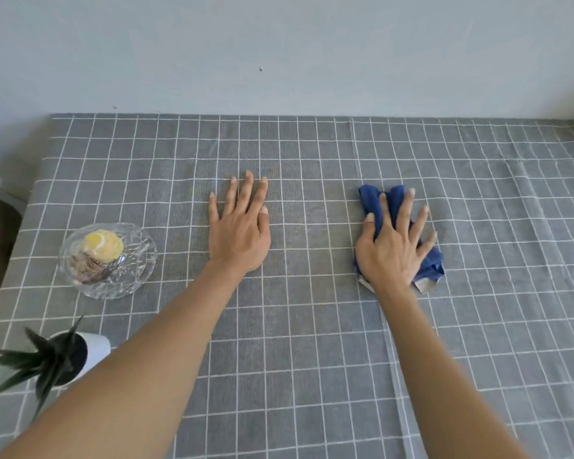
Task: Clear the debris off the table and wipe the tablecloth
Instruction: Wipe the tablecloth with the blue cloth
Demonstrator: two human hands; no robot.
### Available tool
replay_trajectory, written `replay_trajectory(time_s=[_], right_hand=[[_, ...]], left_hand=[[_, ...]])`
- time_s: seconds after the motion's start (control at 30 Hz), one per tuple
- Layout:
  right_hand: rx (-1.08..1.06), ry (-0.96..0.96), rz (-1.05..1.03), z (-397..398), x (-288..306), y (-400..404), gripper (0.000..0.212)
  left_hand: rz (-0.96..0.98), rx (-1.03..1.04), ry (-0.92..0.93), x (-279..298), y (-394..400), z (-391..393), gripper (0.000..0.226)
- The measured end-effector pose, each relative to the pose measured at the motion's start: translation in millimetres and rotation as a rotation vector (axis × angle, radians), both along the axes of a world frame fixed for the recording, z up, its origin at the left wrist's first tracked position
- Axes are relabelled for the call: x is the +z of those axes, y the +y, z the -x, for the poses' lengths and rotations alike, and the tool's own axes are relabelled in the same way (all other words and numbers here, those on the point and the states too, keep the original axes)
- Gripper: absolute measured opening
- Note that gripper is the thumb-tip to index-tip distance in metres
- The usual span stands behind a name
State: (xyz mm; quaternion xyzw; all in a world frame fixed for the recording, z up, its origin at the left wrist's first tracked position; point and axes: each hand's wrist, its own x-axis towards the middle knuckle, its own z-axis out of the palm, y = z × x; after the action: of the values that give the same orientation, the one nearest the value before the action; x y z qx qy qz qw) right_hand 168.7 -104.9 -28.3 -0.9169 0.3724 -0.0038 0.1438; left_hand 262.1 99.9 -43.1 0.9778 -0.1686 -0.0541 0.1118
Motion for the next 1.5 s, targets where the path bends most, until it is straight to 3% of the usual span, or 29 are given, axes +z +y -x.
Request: replay_trajectory(time_s=[0.2, 0.33, 0.4, 0.63, 0.73, 0.87, 0.93, 1.07, 1.3, 1.5], right_hand=[[0.292, -0.073, -0.009, -1, 2, 75, 0.051], [0.349, -0.079, -0.011, 12, -2, 55, 0.052], [0.314, -0.069, 0.021, 24, -3, 25, 0.054], [-0.097, -0.018, 0.019, 69, -1, -63, 0.053], [-0.054, -0.03, -0.016, 57, 4, -36, 0.052], [0.257, -0.059, 0.009, 66, 4, 41, 0.053], [0.311, -0.07, -0.003, 79, 1, 65, 0.053], [0.274, -0.075, 0.054, 98, -2, 44, 0.053], [-0.017, -0.015, 0.06, 146, -1, -51, 0.053], [-0.012, -0.026, 0.056, 145, 0, -50, 0.051]], left_hand=[[0.008, 0.004, -0.01, 0, 0, 0, 0.052], [0.009, -0.003, -0.006, 1, 0, 0, 0.052], [0.0, -0.003, -0.002, 1, 1, -1, 0.052], [-0.028, -0.001, -0.008, -1, 0, -2, 0.052], [-0.031, -0.003, -0.014, -2, -1, -2, 0.052], [-0.03, -0.008, -0.017, -1, -1, -1, 0.052], [-0.03, -0.009, -0.015, -1, 0, -1, 0.052], [-0.036, -0.022, -0.007, 0, 0, -3, 0.051], [-0.07, -0.035, 0.026, 4, 0, -4, 0.051], [-0.067, -0.043, 0.101, 9, -12, 21, 0.053]])
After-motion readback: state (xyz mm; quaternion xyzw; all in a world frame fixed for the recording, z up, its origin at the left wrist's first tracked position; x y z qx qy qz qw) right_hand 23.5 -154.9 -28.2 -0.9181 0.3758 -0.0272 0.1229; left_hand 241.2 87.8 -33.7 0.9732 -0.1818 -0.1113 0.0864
